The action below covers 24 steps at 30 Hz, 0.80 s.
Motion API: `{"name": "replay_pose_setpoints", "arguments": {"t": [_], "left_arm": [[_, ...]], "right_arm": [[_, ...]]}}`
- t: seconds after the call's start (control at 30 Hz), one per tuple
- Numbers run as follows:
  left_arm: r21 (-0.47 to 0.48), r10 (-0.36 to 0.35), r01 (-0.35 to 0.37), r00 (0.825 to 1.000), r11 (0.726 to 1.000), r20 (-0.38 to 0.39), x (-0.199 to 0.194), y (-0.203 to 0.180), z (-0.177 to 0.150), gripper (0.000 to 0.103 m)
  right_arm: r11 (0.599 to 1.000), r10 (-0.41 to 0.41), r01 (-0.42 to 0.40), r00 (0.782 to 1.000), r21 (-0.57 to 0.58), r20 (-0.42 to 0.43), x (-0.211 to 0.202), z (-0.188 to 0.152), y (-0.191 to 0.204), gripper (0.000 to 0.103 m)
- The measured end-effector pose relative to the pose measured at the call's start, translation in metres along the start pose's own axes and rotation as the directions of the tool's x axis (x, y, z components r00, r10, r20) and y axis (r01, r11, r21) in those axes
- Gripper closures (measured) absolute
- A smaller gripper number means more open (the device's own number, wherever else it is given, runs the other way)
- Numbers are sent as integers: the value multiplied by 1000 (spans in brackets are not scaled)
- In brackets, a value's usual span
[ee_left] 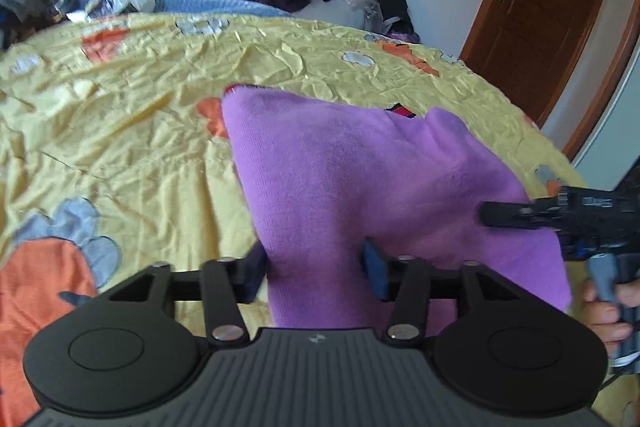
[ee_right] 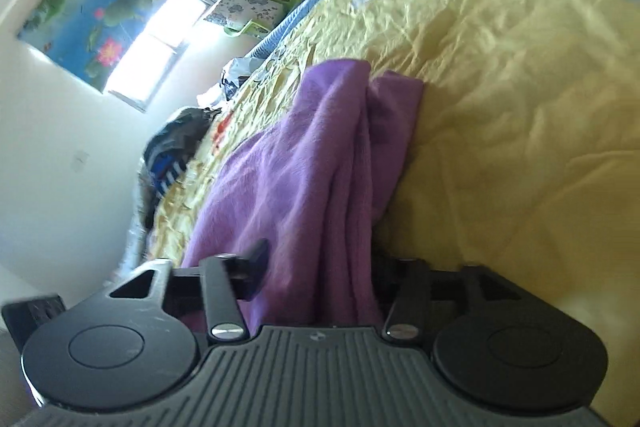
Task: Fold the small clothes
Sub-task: 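Pat and smooth the folded purple sweater flat with both tools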
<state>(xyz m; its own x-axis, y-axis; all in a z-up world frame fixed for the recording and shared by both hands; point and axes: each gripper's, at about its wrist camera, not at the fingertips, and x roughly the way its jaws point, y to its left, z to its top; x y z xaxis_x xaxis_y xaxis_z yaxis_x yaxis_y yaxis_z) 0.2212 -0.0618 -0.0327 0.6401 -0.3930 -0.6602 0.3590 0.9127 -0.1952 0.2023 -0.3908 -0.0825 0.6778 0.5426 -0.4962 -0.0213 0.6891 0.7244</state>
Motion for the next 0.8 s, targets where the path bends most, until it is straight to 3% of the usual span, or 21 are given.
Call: {"name": "replay_pose_setpoints", "arguments": {"t": [0.07,0.13,0.2,0.27,0.4,0.53,0.7,0.8], "left_arm": [[31,41,-41,999,999,3,-7,-5,-6,46],[41,67,-67,998,997,-1,-13,-8,-13,41],[38,90,-90,996,995,-4,-20,-12,-21,35],[38,117,-117,993,992,4,-26,-17,-29,30],[79,169,-169,986,982,11,-35,-28,-47,30],[77,185,-184,983,980,-3,-40,-30,-60,30],[67,210,-210,978,976,5,-46,-36,-66,30],[59,216,-216,976,975,3,-47,-39,-68,30]], "right_arm": [[992,-99,102,994,-71,43,-17,-8,12,34],[965,-199,214,974,-152,112,-35,-19,29,34],[934,-228,268,956,-234,186,-50,-34,46,33],[906,-211,275,953,-323,218,-59,-51,64,33],[833,-222,273,961,-482,163,-50,-75,83,33],[767,-369,388,918,-510,143,-40,-85,75,33],[786,-344,425,904,-449,254,-63,-89,76,33],[802,-259,367,924,-471,281,-67,-88,87,33]]}}
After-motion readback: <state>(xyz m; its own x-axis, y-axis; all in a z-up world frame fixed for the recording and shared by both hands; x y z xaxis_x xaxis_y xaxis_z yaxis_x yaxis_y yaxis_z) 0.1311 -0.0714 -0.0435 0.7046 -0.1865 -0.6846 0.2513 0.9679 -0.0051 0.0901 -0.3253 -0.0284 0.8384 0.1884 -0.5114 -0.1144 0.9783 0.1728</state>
